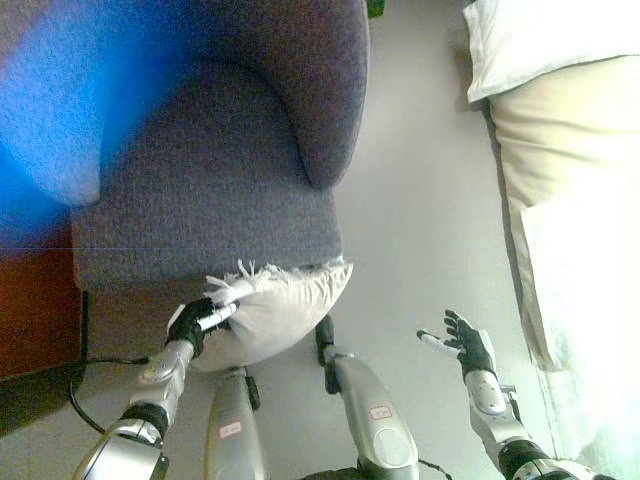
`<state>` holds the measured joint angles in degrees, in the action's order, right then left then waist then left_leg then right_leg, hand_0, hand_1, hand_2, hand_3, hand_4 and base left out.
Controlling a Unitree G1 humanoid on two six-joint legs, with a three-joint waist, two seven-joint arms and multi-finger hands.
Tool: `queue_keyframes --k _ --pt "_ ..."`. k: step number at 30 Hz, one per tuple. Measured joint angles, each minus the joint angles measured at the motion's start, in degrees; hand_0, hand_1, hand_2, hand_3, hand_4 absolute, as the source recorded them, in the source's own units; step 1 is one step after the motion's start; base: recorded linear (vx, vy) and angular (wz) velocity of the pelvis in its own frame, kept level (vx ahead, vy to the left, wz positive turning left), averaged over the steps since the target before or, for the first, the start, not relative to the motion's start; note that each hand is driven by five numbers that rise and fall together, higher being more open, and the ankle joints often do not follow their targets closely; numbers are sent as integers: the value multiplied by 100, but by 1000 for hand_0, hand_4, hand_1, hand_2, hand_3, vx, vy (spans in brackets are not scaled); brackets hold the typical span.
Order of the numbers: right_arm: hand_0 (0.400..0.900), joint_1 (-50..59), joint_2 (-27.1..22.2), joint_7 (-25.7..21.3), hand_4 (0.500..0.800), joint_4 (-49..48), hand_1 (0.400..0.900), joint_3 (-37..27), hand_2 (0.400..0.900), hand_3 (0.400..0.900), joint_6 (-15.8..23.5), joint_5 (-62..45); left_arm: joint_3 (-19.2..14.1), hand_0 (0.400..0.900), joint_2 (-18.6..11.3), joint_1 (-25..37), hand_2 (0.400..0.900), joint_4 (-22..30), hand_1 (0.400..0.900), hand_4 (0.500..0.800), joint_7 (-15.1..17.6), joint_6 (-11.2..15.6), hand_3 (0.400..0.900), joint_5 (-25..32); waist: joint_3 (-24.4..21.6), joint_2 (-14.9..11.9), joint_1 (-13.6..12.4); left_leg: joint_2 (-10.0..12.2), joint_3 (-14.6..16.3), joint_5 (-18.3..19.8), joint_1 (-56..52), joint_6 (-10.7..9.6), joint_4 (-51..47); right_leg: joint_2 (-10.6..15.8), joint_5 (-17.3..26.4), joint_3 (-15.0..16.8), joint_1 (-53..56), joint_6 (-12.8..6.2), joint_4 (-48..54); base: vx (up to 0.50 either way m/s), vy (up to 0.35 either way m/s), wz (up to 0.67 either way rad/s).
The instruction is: Pick up the pillow and put it on the sofa.
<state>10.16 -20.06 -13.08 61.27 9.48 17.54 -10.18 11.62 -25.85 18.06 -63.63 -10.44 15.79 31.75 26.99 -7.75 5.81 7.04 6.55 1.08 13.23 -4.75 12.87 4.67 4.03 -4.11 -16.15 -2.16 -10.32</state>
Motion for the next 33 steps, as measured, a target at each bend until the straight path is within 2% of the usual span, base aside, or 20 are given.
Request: queue_keyframes --k 1,5,7,8,11,15,17,18,21,23,24,25,28,31,33 --pt "900 -57 -6 21 800 129 900 -100 900 900 -24 112 -10 400 28 -182 400 9 400 500 -74 2 400 -198 -110 102 11 -7 11 -33 -284 -10 -231 22 16 -73 288 -5 209 152 83 -10" --pt "900 -371 -248 184 800 294 900 -313 900 900 -174 435 -22 400 25 -983 400 306 400 500 -311 101 400 -971 -1081 724 -193 -18 157 -172 -1196 -48 -1138 18 74 -285 1090 -17 928 151 73 -2" --pt "900 -430 -426 282 800 282 900 -370 900 900 -322 569 -12 400 -161 -1390 400 848 400 500 -460 160 400 -1407 -1398 938 -195 -23 231 -207 -1555 -51 -1390 -6 78 -390 1465 -27 1189 54 95 -1" --pt "900 -391 -536 377 800 284 900 -426 900 900 -370 633 -14 400 -259 -1500 400 1098 400 500 -486 163 400 -1538 -1545 1042 -279 -23 278 -212 -1648 -52 -1470 2 89 -439 1566 -35 1288 3 93 0" --pt "900 -315 -896 620 800 295 900 -575 900 900 -530 714 8 400 -864 -1667 400 2003 400 500 -554 68 400 -1856 -1717 1171 -421 -13 350 -238 -1888 -50 -1575 13 108 -543 1899 -57 1492 -12 71 2" --pt "900 -218 -1170 721 800 418 900 -832 900 900 -655 718 -15 400 -1994 -1664 400 3065 400 500 -641 -213 400 -1886 -1818 1202 -553 -8 369 -268 -2090 -52 -1652 13 98 -608 2106 -66 1525 3 24 5" --pt "900 -220 -1217 725 800 522 900 -833 900 900 -702 734 -24 400 -2502 -1511 400 3343 400 500 -781 -274 400 -2062 -1917 1230 -612 -8 372 -293 -2136 -49 -1699 19 72 -618 2134 -96 1525 27 -2 6" --pt "900 -219 -1219 736 800 590 900 -829 900 900 -708 763 -22 400 -2776 -1353 400 3436 400 500 -958 -361 400 -2093 -1939 1245 -607 -11 357 -309 -2155 -48 -1707 22 68 -651 2164 -98 1521 29 5 3" --pt "900 -258 -1239 748 800 702 900 -808 900 900 -755 767 188 400 -3367 -618 400 3425 400 500 -1290 -464 400 -2111 -2003 1313 -591 -19 362 -356 -2138 -41 -1741 47 67 -731 2157 -101 1520 42 5 -1" --pt "900 -267 -1257 764 800 860 900 -772 900 900 -772 789 836 400 -3630 304 400 3245 400 500 -1436 -468 400 -2109 -2050 1366 -598 -26 374 -372 -2137 -37 -1743 65 68 -761 2172 -103 1518 64 -18 -10" --pt "900 -273 -1265 769 800 867 900 -720 900 900 -799 789 1324 400 -3739 889 400 3119 400 500 -1499 -480 400 -2054 -2080 1395 -590 -32 409 -373 -2140 -36 -1743 69 73 -753 2165 -109 1517 78 -28 -14" --pt "900 -266 -1266 773 800 875 900 -670 900 900 -812 790 1746 400 -3760 1444 400 2938 400 500 -1587 -501 400 -2047 -2102 1419 -567 -28 466 -375 -2143 -34 -1743 75 75 -743 2163 -113 1517 76 -21 -14" --pt "900 -161 -1265 828 800 864 900 -459 900 900 -809 805 2614 400 -3754 2662 400 2474 400 500 -1755 -516 400 -1964 -2167 1456 -309 -39 599 -375 -2137 -32 -1745 84 91 -694 2121 -111 1516 78 -5 -17" --pt "900 -62 -1268 841 800 853 900 -287 900 900 -810 824 3206 400 -3626 3540 400 1839 400 500 -1923 -594 400 -1948 -2229 1466 -60 -38 822 -375 -2170 -32 -1745 74 104 -554 2073 -108 1511 94 6 -22" --pt "900 -32 -1272 842 800 846 900 -287 900 900 -817 830 3247 400 -3486 3773 400 1562 400 500 -1982 -749 400 -1951 -2239 1477 168 -38 917 -357 -2209 -29 -1746 61 106 -481 2069 -109 1503 93 10 -27"
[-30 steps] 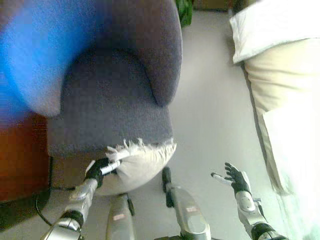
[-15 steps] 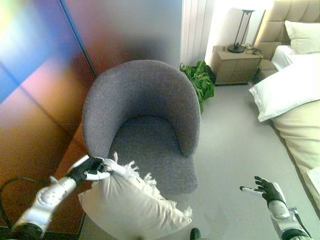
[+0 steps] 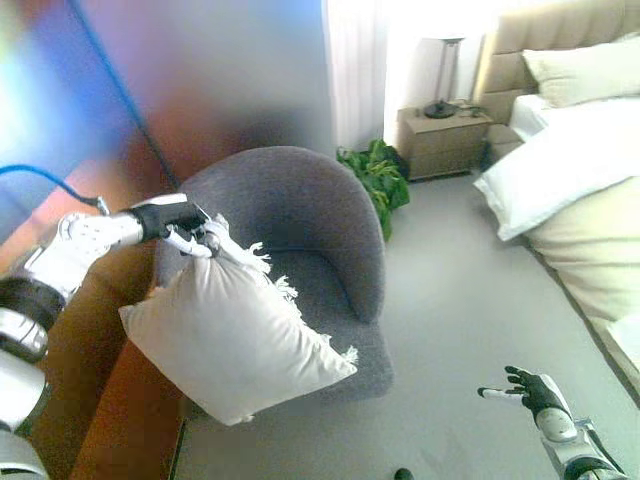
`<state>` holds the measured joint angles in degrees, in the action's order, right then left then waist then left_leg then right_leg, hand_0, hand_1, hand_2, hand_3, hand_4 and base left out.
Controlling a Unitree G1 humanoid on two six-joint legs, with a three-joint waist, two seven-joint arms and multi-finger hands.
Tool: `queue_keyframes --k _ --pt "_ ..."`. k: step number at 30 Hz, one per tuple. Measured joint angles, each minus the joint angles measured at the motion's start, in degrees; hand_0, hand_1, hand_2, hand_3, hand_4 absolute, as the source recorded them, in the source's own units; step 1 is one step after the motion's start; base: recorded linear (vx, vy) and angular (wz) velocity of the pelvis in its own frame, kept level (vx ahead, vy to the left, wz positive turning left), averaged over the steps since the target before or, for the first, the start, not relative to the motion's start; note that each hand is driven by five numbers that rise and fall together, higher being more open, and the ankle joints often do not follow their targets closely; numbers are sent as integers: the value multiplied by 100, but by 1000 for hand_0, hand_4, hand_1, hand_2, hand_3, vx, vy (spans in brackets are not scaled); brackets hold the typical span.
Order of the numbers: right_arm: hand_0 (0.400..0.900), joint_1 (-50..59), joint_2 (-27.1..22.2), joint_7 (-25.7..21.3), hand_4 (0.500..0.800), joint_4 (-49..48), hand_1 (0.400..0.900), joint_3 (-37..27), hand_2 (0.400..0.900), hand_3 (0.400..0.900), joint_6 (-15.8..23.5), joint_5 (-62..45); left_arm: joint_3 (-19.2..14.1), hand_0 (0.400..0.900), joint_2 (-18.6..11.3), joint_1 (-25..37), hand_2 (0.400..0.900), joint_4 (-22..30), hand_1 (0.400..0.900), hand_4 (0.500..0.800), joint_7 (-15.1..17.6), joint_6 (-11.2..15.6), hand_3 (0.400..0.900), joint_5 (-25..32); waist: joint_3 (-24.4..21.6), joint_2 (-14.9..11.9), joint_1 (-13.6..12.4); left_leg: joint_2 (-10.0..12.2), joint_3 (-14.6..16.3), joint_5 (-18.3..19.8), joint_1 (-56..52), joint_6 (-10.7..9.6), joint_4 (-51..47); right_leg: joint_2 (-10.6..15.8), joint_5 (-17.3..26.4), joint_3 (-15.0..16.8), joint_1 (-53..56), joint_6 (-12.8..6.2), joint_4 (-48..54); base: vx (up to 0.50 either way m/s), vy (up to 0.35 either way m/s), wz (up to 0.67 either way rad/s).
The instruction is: Pick up the pillow and put it on the sofa.
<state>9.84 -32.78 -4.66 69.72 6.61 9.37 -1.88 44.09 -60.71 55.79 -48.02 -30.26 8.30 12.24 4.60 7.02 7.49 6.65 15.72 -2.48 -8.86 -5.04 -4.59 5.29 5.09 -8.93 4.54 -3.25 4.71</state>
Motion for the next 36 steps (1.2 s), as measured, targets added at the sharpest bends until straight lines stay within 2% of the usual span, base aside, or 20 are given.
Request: queue_keyframes --k 3,5,7,10,12,18,20,23,25,27,28,32,33,35,36 --pt "900 18 -7 5 800 0 900 88 900 900 -9 11 23 400 148 64 400 -245 400 500 -55 -72 400 -1 -9 9 204 11 137 36 -75 -12 0 -67 2 150 -37 3 -28 93 7 -35" --pt "900 22 -11 8 800 1 900 136 900 900 -22 24 45 400 359 72 400 -501 400 500 -61 -192 400 -2 -21 23 343 14 216 43 -88 -15 0 -83 2 244 -102 3 -74 85 3 -43" --pt "900 -16 -12 18 800 1 900 163 900 900 -12 62 38 900 626 73 900 -756 900 800 -30 -362 900 3 -30 36 375 24 356 77 -130 -21 -1 -103 -1 365 -175 0 -133 76 -8 -35" --pt "900 -54 -8 74 800 10 900 205 900 900 -1 242 10 900 776 73 900 -1116 900 800 -12 -554 900 249 -31 35 497 43 502 109 -175 -41 -1 -106 -19 379 -290 -21 -240 57 -23 -20" --pt "900 -102 -9 135 800 14 900 207 900 900 1 263 -201 900 804 73 900 -1301 900 800 -8 -690 900 549 -31 35 494 66 547 125 -227 -62 0 -109 -12 376 -380 -12 -331 44 -32 -11" --pt "900 -273 -7 171 800 58 900 207 900 900 29 273 -1311 900 931 74 900 -1354 900 800 355 -899 900 1574 -33 31 489 121 482 161 -291 -100 -1 -147 14 356 -402 24 -386 17 -18 2" --pt "900 -276 -6 172 800 58 900 206 900 900 100 273 -1543 900 954 61 900 -1345 900 800 452 -1056 900 2021 -35 30 476 134 467 161 -290 -100 -1 -147 14 343 -393 27 -395 4 -17 16" --pt "900 -284 22 168 800 58 900 206 900 900 132 273 -2072 900 1016 -65 900 -1258 900 800 632 -1363 900 2733 -57 10 425 141 373 159 -279 -102 -1 -141 17 279 -347 30 -371 3 -11 19" --pt "900 -355 54 164 800 58 900 206 900 900 135 270 -2416 900 1087 -318 900 -1112 900 800 767 -1482 900 3252 -133 -6 329 140 316 154 -274 -110 0 -147 26 224 -302 42 -316 -3 -17 22" --pt "900 -390 128 129 800 57 900 204 900 900 136 269 -2986 900 1198 -813 900 -849 900 800 914 -1542 900 3651 -187 -31 281 153 164 155 -259 -112 -1 -148 38 145 -244 60 -260 -2 -27 20" --pt "900 -404 191 125 800 57 900 203 900 900 134 268 -3169 900 1249 -1069 900 -770 900 800 973 -1568 900 3797 -206 -59 248 144 99 149 -240 -120 0 -147 45 89 -218 69 -242 -10 -26 18" --pt "900 -552 381 112 800 54 900 199 900 900 135 266 -3774 900 1511 -2158 900 -701 900 800 1073 -1606 900 4000 -275 -192 -30 159 -24 149 -225 -125 -1 -150 49 -14 -124 70 -129 -3 -13 15" --pt "900 -613 455 90 800 54 900 196 900 900 135 263 -4051 900 1565 -2556 900 -700 900 800 1114 -1610 900 4050 -277 -258 -88 178 -94 146 -218 -130 -2 -149 45 -86 -73 64 -83 4 -4 13" --pt "900 -730 549 40 800 54 900 182 900 900 136 261 -4309 900 1588 -2978 900 -697 900 800 1125 -1615 900 4061 -314 -360 -185 189 -139 144 -188 -143 -2 -148 47 -115 -61 67 -36 3 -2 13" --pt "900 -840 618 -13 800 54 900 155 900 900 136 260 -4459 900 1592 -3278 900 -697 900 800 1210 -1614 900 4063 -339 -449 -317 183 -175 143 -169 -147 -2 -149 61 -140 -40 87 1 1 -2 10"
